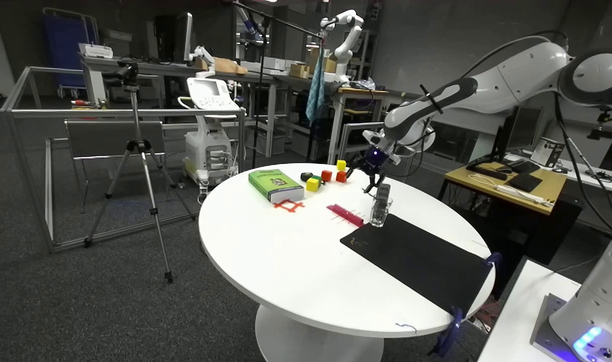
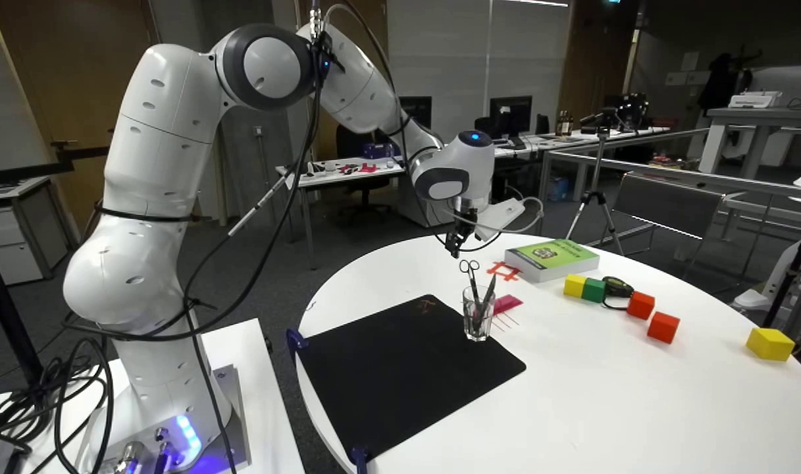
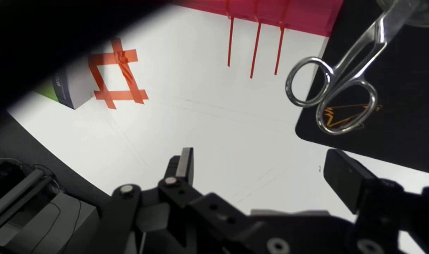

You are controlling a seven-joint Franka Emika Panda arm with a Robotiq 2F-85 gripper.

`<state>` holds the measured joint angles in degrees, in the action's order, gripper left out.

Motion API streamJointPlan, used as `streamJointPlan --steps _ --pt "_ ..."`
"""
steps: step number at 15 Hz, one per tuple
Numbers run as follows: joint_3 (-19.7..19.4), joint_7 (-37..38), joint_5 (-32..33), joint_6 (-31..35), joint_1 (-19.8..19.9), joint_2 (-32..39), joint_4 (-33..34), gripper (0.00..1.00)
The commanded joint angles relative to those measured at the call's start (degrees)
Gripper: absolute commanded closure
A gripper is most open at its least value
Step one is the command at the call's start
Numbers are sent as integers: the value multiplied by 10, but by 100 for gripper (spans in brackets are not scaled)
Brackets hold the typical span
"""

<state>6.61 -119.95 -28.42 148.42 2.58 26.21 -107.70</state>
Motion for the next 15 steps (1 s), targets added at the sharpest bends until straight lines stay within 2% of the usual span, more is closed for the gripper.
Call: streamJointPlan --steps 1,5,8,13,15 --pt "18 46 33 98 -1 -29 -72 0" --pt "20 112 102 164 -4 -25 -103 0" --pt "-3 175 191 206 -17 -24 -122 0" --pt "-42 285 327 233 -35 -21 -132 0" --pt "-46 316 363 234 -36 -22 -131 0"
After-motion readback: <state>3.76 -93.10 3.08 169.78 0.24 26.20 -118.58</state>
